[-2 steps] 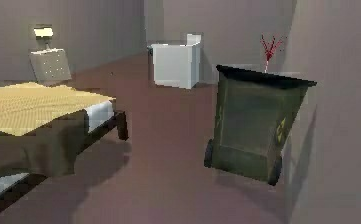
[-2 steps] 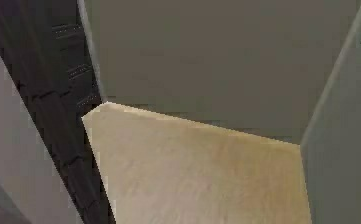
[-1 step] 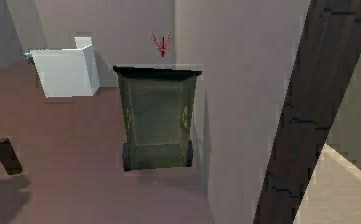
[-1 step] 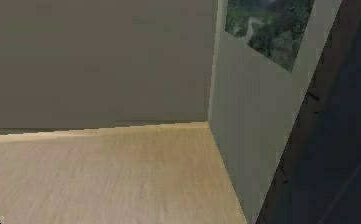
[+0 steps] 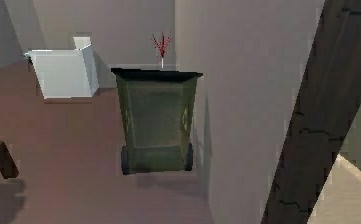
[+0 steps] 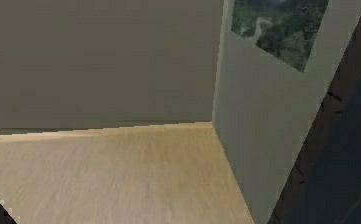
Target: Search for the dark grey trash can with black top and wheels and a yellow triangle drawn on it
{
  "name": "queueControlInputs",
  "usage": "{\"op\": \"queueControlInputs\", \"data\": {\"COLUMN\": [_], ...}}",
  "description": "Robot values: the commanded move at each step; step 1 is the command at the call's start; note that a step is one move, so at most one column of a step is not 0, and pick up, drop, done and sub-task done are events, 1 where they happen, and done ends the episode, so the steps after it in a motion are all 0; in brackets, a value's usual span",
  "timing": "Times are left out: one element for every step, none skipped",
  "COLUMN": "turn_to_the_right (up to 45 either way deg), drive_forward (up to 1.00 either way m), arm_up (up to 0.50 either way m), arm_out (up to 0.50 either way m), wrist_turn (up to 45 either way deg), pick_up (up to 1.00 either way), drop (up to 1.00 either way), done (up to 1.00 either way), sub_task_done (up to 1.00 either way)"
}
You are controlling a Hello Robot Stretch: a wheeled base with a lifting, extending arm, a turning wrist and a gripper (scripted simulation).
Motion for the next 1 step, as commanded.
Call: {"op": "queueControlInputs", "data": {"turn_to_the_right": [-6.0], "drive_forward": [0.0], "arm_up": [0.0], "arm_out": [0.0], "wrist_turn": [0.0], "pick_up": [0.0], "drop": [0.0], "done": [0.0], "sub_task_done": [0.0]}}
